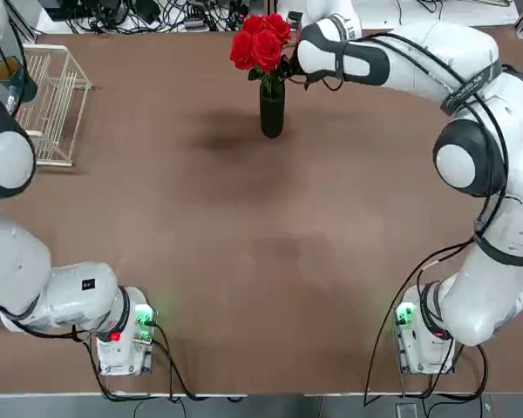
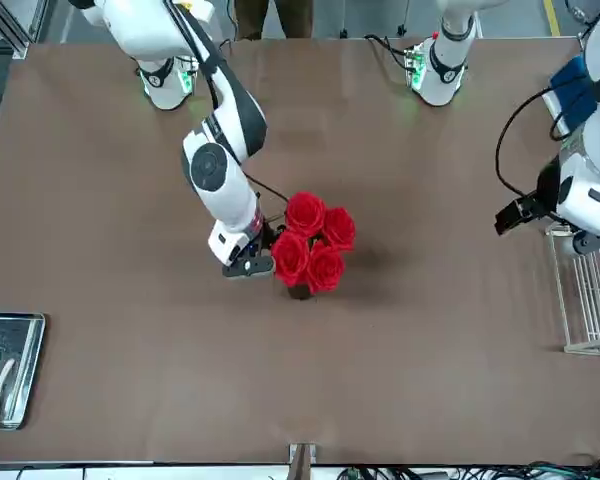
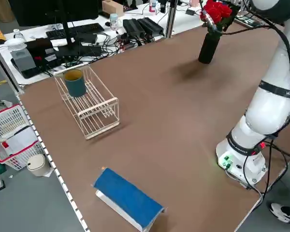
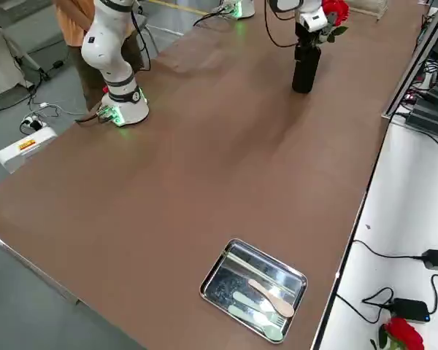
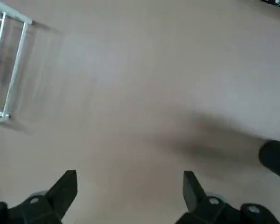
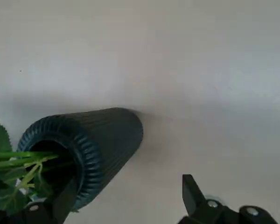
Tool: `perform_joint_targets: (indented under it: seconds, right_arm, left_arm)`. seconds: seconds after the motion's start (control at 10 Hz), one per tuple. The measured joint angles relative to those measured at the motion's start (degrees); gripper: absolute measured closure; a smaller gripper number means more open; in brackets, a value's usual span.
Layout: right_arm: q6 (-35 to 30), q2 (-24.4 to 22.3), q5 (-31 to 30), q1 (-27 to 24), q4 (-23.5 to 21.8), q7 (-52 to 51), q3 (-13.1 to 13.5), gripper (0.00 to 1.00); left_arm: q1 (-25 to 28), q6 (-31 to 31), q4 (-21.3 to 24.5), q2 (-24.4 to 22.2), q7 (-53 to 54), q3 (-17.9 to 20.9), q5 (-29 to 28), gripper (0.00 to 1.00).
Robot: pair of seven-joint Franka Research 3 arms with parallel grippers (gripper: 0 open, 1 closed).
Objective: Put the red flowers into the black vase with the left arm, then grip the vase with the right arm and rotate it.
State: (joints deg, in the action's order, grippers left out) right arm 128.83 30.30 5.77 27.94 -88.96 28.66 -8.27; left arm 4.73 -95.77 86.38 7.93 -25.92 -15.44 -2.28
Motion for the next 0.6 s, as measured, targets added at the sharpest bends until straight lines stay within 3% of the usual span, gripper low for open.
perform_joint_targets:
  seconds: [0.3,0.6]
  right_arm:
    - [1.93,0.96,0.77,0.02,0.00,0.00,-0.15,0.00]
    - [4.09,2.37,0.85,0.05,0.00,0.00,-0.36,0.00]
  left_arm:
    - [-9.19,-5.60,8.21,-4.94,2.41,8.35,0.03,0.00]
    - [-9.42,-2.39,8.13,-5.72,3.60,9.04,0.03,0.00]
